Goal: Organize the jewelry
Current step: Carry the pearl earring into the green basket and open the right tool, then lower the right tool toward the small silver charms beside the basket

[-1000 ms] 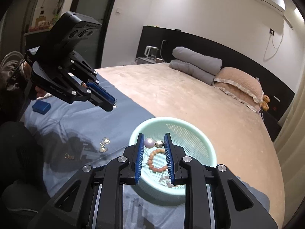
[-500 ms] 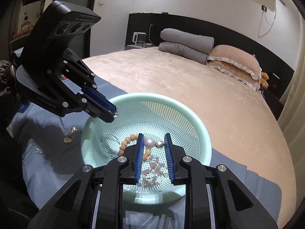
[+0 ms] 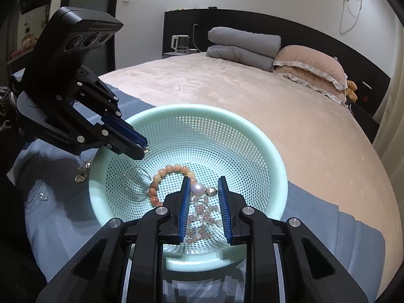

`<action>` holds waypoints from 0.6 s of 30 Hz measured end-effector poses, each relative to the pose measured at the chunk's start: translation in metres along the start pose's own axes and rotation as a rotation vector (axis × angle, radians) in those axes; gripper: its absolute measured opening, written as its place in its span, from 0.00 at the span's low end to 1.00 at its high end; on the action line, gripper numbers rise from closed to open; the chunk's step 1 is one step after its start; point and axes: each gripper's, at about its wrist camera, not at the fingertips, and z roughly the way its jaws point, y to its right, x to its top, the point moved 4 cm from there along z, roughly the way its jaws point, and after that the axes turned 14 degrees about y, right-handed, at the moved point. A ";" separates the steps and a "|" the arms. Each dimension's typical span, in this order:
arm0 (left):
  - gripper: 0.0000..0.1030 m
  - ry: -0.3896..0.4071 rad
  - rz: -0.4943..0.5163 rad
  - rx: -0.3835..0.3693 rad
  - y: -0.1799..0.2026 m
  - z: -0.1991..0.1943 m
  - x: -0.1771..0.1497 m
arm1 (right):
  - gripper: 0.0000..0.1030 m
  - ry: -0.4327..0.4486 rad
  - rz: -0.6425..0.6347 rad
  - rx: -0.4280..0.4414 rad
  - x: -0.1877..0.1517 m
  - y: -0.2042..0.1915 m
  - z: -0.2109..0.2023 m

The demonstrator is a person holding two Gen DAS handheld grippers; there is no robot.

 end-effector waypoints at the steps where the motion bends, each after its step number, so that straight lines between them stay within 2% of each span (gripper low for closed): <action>1: 0.20 0.010 0.004 0.008 -0.001 -0.004 0.000 | 0.24 -0.003 0.010 0.009 0.000 0.000 -0.002; 2: 0.54 0.028 0.008 0.034 -0.004 -0.008 0.001 | 0.38 0.002 0.015 0.003 0.001 0.002 -0.004; 3: 0.90 0.060 0.013 0.074 -0.007 -0.014 0.002 | 0.65 0.019 0.015 -0.020 0.003 0.004 -0.008; 4: 0.94 0.097 0.022 0.120 -0.010 -0.021 0.004 | 0.79 0.045 0.017 -0.035 0.005 0.005 -0.012; 5: 0.94 0.118 0.035 0.145 -0.012 -0.027 0.006 | 0.87 0.074 0.016 -0.046 0.008 0.005 -0.016; 9: 0.94 0.126 0.040 0.167 -0.018 -0.038 0.007 | 0.86 0.109 0.032 -0.090 0.013 0.012 -0.026; 18: 0.94 0.128 0.033 0.188 -0.023 -0.058 0.003 | 0.86 0.121 0.050 -0.102 0.019 0.014 -0.042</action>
